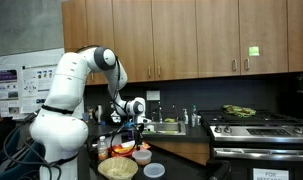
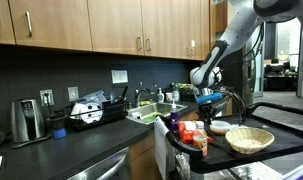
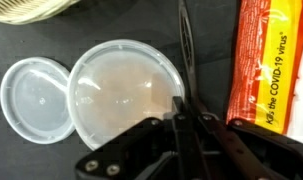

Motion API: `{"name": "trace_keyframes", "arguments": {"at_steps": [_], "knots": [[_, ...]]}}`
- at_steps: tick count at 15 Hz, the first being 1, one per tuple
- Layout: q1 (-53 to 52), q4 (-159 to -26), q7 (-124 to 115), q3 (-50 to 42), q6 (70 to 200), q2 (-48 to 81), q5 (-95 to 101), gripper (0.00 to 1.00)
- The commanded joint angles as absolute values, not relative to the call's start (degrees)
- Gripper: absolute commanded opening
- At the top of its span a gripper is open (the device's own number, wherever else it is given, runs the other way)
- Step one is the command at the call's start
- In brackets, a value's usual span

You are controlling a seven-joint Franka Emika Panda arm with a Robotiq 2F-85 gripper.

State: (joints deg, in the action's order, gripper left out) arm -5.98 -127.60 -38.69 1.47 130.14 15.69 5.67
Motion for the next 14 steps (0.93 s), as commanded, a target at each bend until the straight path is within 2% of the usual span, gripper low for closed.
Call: {"name": "trace_keyframes", "arguments": {"at_steps": [1,11,12,13,14], "knots": [[-7.04,-126.28,-38.63,0.60,129.75,16.86,6.16,0.01],[-6.99,-126.60,-38.44,0.07,130.07,16.70,6.84,0.01],[-7.00,-126.68,-38.41,0.12,130.17,16.70,6.73,0.04],[-7.01,-126.74,-38.38,0.17,130.24,16.69,6.66,0.30],[-7.01,-126.78,-38.35,0.20,130.23,16.66,6.59,0.31]]}}
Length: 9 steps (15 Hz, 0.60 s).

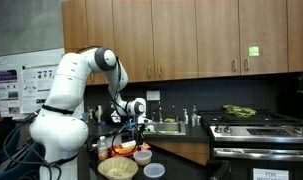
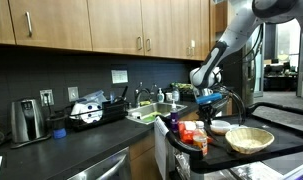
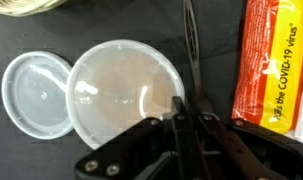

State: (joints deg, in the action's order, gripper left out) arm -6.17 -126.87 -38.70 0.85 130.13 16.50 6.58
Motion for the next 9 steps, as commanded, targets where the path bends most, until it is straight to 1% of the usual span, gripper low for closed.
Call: {"name": "trace_keyframes", "arguments": {"at_steps": [1,2,9], "knots": [[-7.03,-126.89,-38.37,0.23,130.27,16.58,6.54,0.36],[-7.08,-127.03,-38.40,0.27,130.29,16.42,6.53,0.41],[-8.47,-129.23,-39.07,1.04,132.08,13.91,6.53,0.88]]}}
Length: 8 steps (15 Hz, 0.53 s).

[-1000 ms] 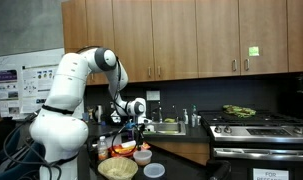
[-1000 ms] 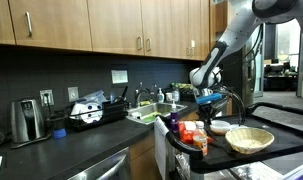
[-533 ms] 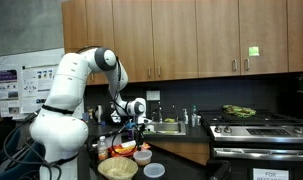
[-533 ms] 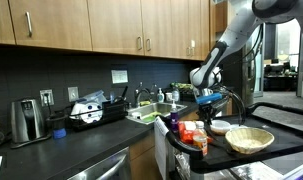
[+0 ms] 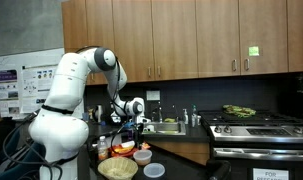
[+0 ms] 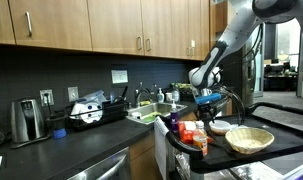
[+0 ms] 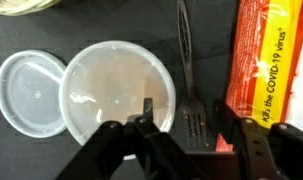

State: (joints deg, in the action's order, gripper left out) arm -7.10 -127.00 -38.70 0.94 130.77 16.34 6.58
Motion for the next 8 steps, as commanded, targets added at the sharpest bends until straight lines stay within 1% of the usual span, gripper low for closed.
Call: {"name": "trace_keyframes", "arguments": {"at_steps": [1,3,8], "knots": [[-8.74,-129.64,-39.01,1.27,132.58,13.58,6.37,0.96],[-9.26,-130.58,-38.92,1.71,133.42,12.99,5.77,1.00],[-9.33,-134.68,-38.15,2.86,136.00,10.45,2.77,1.00]]}}
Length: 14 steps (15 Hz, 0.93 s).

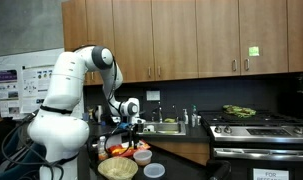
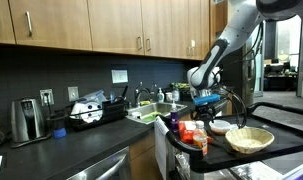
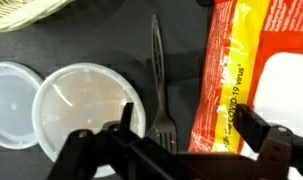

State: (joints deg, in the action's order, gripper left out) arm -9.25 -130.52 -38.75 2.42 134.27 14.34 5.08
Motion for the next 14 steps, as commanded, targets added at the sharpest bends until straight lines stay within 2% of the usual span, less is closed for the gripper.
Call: {"name": "trace_keyframes", "arguments": {"at_steps": [1,13,14], "knots": [[-9.28,-135.65,-37.88,2.98,136.82,9.82,2.44,1.00],[-8.27,-142.49,-35.71,3.21,141.63,7.91,-3.09,0.99],[-8.12,-142.84,-35.14,3.25,141.97,8.09,-3.70,0.87]]}}
